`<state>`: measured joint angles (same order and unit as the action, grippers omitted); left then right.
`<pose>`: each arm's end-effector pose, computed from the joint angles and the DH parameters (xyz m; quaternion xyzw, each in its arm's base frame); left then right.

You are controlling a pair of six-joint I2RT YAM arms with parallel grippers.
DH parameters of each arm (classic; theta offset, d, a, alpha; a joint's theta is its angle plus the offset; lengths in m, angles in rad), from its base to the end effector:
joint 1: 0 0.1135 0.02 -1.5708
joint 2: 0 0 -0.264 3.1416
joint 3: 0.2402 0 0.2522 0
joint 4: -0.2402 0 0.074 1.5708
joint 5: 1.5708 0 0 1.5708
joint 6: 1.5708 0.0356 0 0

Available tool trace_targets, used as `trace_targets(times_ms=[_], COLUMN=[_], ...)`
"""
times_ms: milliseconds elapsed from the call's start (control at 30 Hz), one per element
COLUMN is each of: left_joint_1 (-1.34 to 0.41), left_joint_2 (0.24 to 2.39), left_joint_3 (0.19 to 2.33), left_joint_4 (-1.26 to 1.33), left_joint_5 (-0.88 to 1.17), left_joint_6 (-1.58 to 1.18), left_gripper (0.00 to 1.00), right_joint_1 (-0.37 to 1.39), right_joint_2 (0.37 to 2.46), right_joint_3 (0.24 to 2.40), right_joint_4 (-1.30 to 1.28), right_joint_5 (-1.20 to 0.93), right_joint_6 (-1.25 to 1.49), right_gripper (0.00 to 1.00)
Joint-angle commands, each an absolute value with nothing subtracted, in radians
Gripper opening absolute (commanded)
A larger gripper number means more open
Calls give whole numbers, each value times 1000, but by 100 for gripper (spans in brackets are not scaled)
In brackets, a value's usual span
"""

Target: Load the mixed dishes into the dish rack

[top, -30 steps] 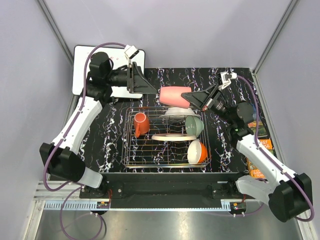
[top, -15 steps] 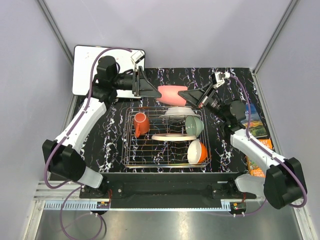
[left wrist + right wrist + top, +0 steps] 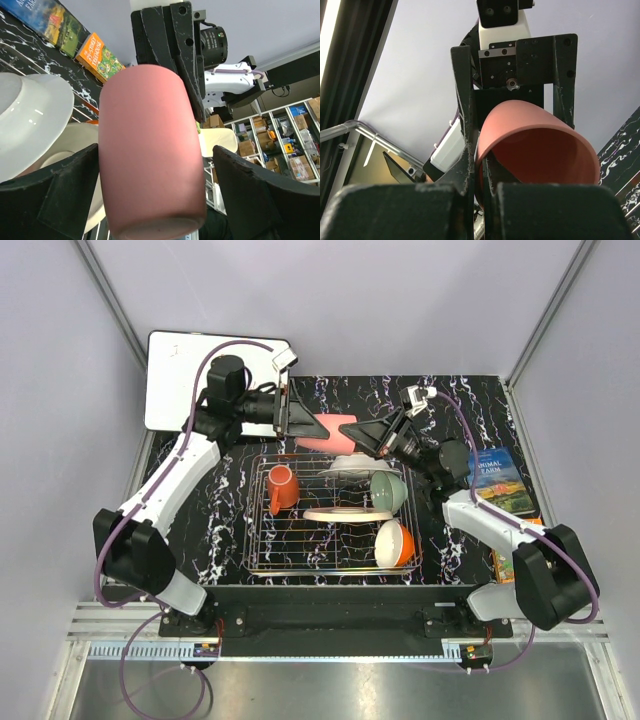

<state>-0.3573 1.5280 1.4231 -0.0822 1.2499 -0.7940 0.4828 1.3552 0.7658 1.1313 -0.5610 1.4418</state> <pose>0.3089 -0.1514 0.3954 0.2291 0.6905 -0.6596 0.1887 0.2478 0.1513 0.3388 0.0043 0.5307 0.7643 0.3664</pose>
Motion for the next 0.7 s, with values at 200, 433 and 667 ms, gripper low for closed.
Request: trace_targets(times_ms=[200, 433, 667], left_joint_1=[-370, -275, -242], left_joint_2=[1525, 1500, 1442], left_joint_3=[1483, 1593, 1655], left_joint_4=[-181, -550, -1154], left_joint_5=[1238, 1206, 927], left_joint_6=[-660, -360, 258], left_gripper=[24, 0, 0], right_joint_1=[506, 477, 401], right_joint_2=[1361, 1226, 1054], right_joint_3=[819, 813, 792], right_joint_4=[1132, 812, 488], right_joint_5=[-546, -542, -528], right_joint_6=[1422, 1273, 1114], right_gripper=[0, 40, 74])
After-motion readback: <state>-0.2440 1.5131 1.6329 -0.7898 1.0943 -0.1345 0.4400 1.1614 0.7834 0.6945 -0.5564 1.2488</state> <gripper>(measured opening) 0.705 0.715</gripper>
